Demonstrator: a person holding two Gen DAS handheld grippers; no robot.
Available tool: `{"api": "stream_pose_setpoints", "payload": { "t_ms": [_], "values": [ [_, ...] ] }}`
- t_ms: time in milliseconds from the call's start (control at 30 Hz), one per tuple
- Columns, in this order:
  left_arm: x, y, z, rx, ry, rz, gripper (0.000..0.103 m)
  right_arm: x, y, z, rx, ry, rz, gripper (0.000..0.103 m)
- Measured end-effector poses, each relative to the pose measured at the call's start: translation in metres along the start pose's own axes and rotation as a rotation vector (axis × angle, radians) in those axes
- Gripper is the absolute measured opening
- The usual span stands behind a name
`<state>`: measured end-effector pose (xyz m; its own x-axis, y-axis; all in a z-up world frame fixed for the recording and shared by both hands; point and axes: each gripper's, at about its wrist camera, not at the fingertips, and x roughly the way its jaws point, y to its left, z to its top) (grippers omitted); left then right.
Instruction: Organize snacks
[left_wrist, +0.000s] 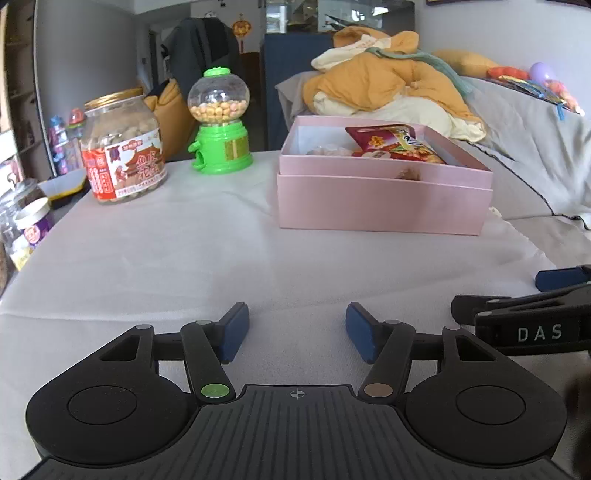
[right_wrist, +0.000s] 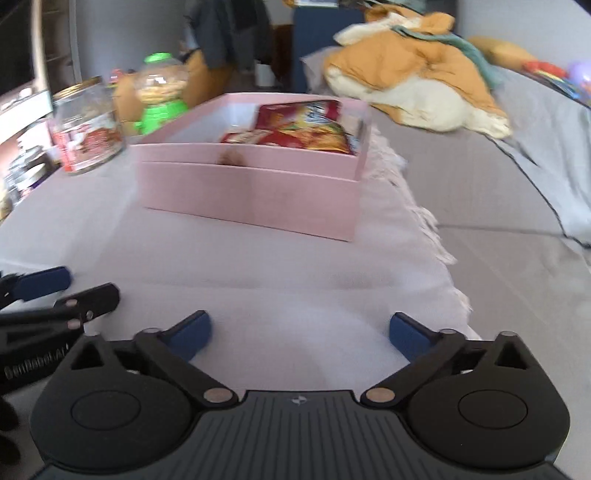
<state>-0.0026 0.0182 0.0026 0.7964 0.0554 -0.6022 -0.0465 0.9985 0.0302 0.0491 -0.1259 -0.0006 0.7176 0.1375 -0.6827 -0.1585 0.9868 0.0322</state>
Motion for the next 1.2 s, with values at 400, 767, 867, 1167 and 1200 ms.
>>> {"api": "stream_pose_setpoints", "payload": {
  "t_ms": [400,767,867,1167,1200],
  "values": [
    [-0.0042,-0.0019,-0.0045,0.001,-0.001,0.006,0.066,-0.0002,0.0023,-0.0098,0.009,-0.075,-0.022,0.103],
    [-0.0044,-0.002,-0.0046,0.0,-0.001,0.005,0.066,0.0011,0.0034,-0.0091,0.01,-0.075,-0.022,0.103],
    [-0.0045,-0.0018,-0.0048,-0.001,-0.001,0.004,0.066,0.0011,0.0034,-0.0091,0.01,-0.075,-0.022,0.103],
    [-0.0044,-0.0017,-0.0049,-0.001,-0.001,0.004,0.066,0.0009,0.0032,-0.0092,0.01,-0.075,-0.022,0.103],
    [-0.0044,-0.0018,-0.0049,-0.001,-0.001,0.004,0.066,0.0009,0.0032,-0.0092,0.01,-0.075,-0.022,0.103]
  ]
}}
